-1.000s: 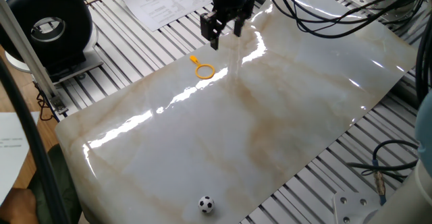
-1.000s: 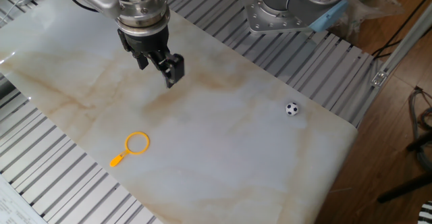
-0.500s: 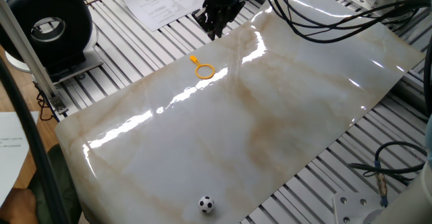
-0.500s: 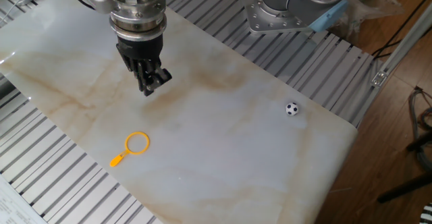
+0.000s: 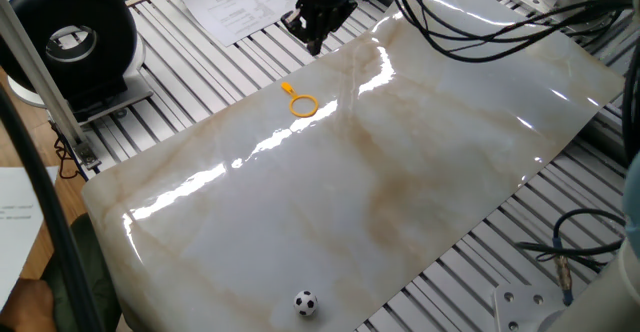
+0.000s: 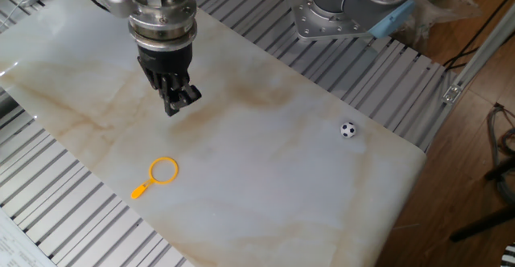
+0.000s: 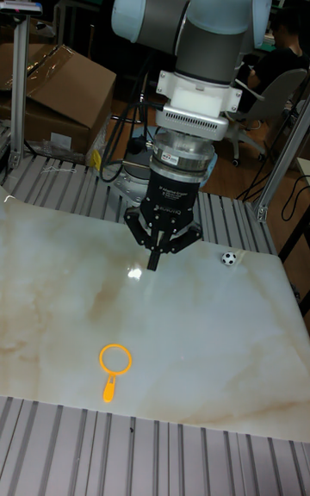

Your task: Attach the bubble ring to the ball

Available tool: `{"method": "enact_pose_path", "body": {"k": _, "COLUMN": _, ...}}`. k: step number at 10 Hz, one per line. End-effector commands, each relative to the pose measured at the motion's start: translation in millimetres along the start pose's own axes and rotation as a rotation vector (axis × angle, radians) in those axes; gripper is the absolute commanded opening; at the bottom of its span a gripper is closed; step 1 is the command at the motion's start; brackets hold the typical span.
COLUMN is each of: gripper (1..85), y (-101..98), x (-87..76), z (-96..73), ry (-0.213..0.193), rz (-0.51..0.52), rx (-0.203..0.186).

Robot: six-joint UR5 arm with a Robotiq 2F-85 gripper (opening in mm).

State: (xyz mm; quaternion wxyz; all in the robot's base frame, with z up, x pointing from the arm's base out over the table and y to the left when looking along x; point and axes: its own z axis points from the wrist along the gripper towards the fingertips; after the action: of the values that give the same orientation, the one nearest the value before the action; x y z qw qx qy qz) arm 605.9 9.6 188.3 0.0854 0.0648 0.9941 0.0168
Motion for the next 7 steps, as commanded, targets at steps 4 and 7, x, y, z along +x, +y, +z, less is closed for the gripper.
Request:
{"method": "enact_pose_path", "body": {"k": 4, "gripper": 1.3, "y": 14.6, "x": -25.1, "z": 24.1, "ry": -0.041, "rz": -0.021, "rx": -0.086}}
{"method": "enact_pose_path", "body": {"k": 7, "gripper": 1.3, "y": 15.4, "x": -25.1, "z": 38.2, "ry": -0.038, "rz": -0.018, "rx": -0.065}}
